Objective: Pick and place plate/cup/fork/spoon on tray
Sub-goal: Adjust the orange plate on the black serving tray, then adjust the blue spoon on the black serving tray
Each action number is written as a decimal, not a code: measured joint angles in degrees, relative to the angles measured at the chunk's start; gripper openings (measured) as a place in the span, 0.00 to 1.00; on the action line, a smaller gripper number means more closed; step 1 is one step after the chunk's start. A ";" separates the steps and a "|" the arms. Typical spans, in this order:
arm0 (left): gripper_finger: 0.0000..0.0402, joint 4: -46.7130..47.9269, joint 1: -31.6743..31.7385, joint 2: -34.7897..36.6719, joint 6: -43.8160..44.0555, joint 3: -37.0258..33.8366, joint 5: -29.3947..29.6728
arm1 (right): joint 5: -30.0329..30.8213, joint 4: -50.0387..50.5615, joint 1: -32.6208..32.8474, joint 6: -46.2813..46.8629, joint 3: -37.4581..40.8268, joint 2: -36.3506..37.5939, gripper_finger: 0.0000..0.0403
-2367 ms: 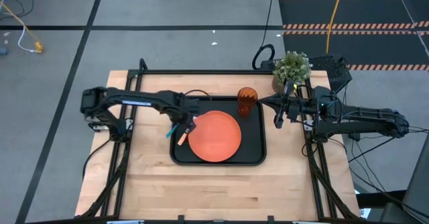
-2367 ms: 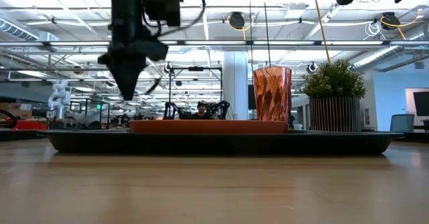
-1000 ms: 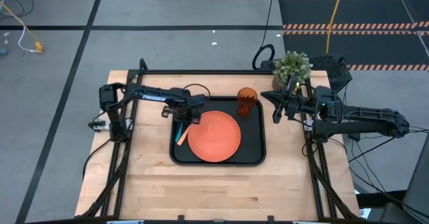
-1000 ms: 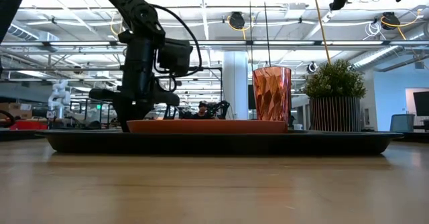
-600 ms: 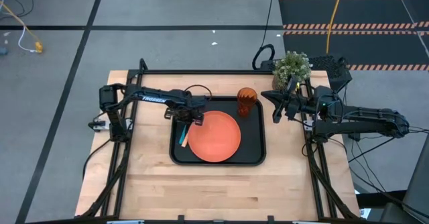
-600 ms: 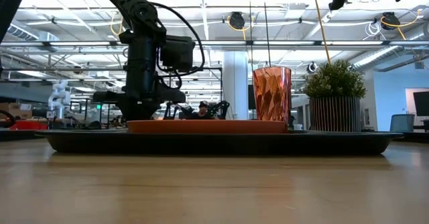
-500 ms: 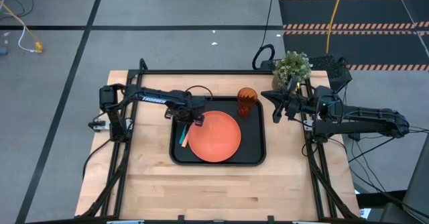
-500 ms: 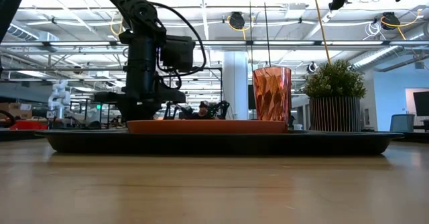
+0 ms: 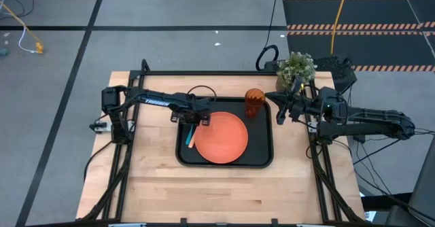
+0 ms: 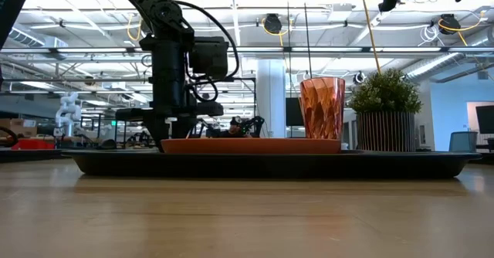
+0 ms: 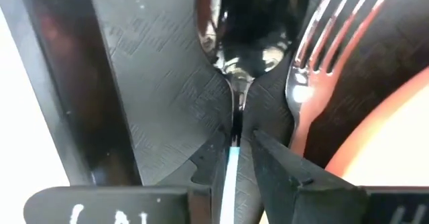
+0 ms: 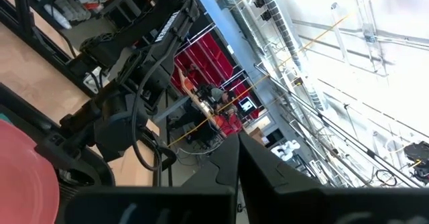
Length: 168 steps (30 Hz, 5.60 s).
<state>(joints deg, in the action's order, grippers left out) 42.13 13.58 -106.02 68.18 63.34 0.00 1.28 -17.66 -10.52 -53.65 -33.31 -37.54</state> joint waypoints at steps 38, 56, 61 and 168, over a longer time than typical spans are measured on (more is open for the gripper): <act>0.20 1.83 -2.84 9.45 -6.49 -0.23 8.83 | 0.00 -0.33 0.00 0.00 0.01 -0.85 0.00; 0.20 -6.85 -7.65 13.47 -41.80 -0.04 16.54 | 0.06 -4.48 -0.27 -1.81 0.01 -5.62 0.00; 0.20 4.13 -11.20 13.53 -40.55 -0.15 10.47 | 0.13 -4.58 -1.43 -1.70 0.01 -6.48 0.00; 0.20 -21.26 -17.35 8.59 -38.85 -6.81 18.15 | -0.07 -7.35 -1.86 0.03 0.01 -6.32 0.00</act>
<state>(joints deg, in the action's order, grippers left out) 20.87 -3.77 -97.43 29.32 56.53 18.15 1.21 -25.02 -12.38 -53.62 -33.30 -43.86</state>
